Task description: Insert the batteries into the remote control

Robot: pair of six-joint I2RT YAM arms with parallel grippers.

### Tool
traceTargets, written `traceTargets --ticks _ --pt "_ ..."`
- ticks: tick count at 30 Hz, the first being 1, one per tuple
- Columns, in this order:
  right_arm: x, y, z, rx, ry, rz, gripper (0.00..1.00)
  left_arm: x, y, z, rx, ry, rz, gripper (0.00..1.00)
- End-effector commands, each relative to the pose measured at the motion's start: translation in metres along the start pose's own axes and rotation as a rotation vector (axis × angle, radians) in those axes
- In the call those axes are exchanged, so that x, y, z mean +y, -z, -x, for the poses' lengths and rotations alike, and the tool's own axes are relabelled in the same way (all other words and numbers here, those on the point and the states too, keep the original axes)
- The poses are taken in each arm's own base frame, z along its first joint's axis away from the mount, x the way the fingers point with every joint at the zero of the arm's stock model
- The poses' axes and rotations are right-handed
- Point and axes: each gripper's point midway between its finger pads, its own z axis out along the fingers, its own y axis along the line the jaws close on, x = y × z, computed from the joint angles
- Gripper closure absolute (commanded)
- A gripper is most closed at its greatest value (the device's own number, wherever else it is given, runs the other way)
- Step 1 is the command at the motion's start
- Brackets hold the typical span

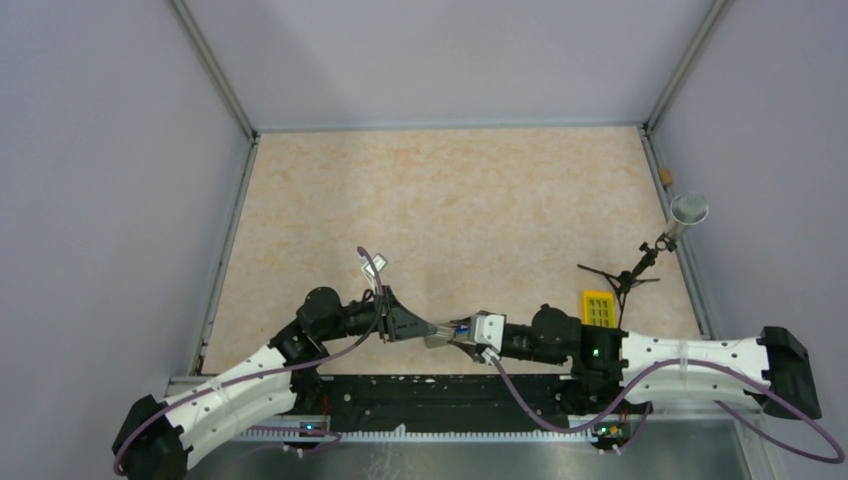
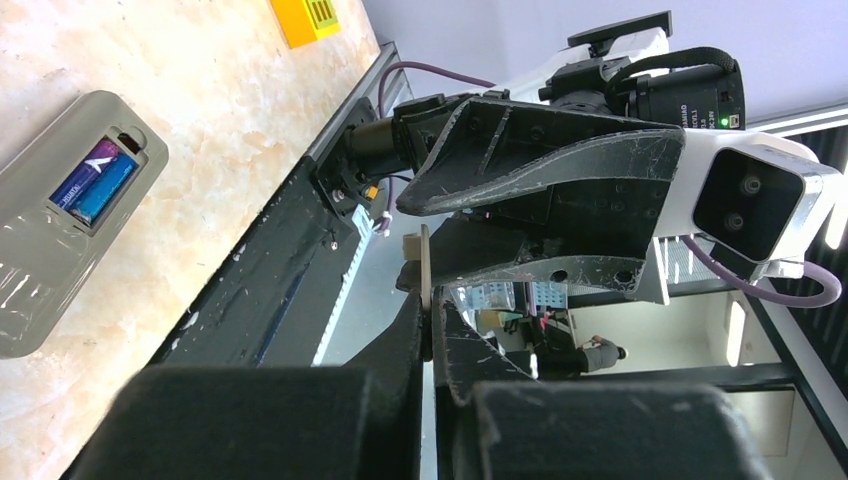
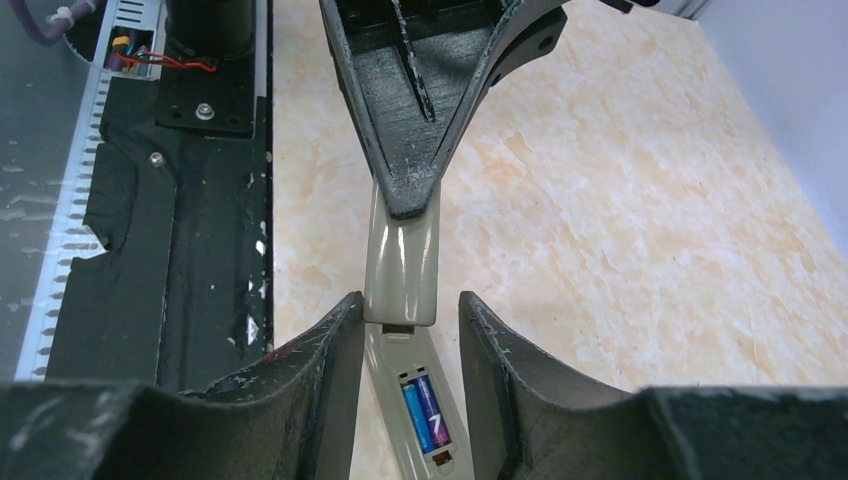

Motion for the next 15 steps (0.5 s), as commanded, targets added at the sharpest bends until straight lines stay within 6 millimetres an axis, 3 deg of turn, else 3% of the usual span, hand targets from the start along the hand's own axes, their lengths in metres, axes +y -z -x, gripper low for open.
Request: traceTargets --ticks 1,7,11,13,15 --pt "-0.0003 0.0001 0.0215 -0.090 0.009 -0.003 0.61 -0.0027 0.0003 -0.0015 0.003 -0.019 -0.030 1.00" --pt "-0.0005 0.0001 0.0217 -0.097 0.014 -0.005 0.71 -0.0023 0.0002 -0.0017 0.003 -0.015 -0.033 1.00" --pt "-0.0025 0.0010 0.0231 -0.100 0.015 -0.014 0.89 -0.0015 0.0001 -0.0015 0.001 -0.014 -0.031 1.00" --pt "-0.0043 0.0021 0.0248 -0.102 0.016 -0.022 0.94 0.0015 0.0002 -0.0009 -0.005 -0.010 -0.018 0.92" --pt "-0.0069 0.0035 0.0269 -0.100 0.015 -0.032 0.97 0.0066 0.0006 0.0002 -0.016 -0.012 0.008 0.77"
